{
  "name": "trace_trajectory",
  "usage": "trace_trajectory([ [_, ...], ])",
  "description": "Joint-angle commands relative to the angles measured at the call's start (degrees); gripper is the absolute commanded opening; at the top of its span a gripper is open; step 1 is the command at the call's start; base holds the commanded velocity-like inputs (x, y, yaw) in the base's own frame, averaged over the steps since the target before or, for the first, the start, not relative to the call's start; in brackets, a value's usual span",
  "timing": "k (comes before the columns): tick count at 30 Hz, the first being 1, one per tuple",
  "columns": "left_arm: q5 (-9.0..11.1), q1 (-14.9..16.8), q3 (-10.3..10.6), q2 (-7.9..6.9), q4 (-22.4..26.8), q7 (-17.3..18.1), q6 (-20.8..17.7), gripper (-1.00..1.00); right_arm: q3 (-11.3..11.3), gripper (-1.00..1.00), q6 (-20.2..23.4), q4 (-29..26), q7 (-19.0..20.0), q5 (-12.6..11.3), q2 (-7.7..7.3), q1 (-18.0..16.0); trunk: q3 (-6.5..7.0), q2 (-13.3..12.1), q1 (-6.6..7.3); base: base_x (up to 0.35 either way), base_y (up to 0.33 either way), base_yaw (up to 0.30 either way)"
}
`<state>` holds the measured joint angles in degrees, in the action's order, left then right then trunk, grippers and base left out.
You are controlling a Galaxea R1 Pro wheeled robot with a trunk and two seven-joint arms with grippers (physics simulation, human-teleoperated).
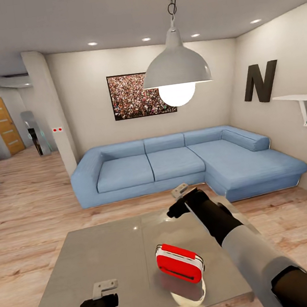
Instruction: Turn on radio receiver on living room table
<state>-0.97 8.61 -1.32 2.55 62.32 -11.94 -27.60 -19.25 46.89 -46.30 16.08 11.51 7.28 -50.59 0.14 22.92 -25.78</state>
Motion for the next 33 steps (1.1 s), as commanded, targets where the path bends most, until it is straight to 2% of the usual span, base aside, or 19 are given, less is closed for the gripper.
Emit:
trace_trajectory([
  [1,0.0,0.0,0.0,0.0,0.0,0.0,0.0,1.0,0.0,1.0,0.0,0.0,0.0,0.0,-0.15,0.0,0.0,0.0,0.0,0.0,0.0,0.0],
  [15,0.1,0.0,0.0,0.09,0.0,0.1,0.0,1.0,0.0,1.0,-0.1,0.0,0.4,0.1,-0.42,0.0,0.0,0.0,0.0,0.0,0.0,0.004],
  [23,0.1,0.0,0.0,0.08,0.0,0.1,0.0,1.0,-0.1,1.0,-0.1,0.0,0.4,0.1,-0.39,0.0,0.0,0.0,0.0,0.0,0.0,0.207],
  [33,0.1,0.0,0.0,0.09,0.0,0.1,0.0,1.0,-0.5,1.0,-0.1,0.0,0.4,0.0,-0.35,0.0,0.0,0.0,0.0,0.0,0.0,0.018],
])
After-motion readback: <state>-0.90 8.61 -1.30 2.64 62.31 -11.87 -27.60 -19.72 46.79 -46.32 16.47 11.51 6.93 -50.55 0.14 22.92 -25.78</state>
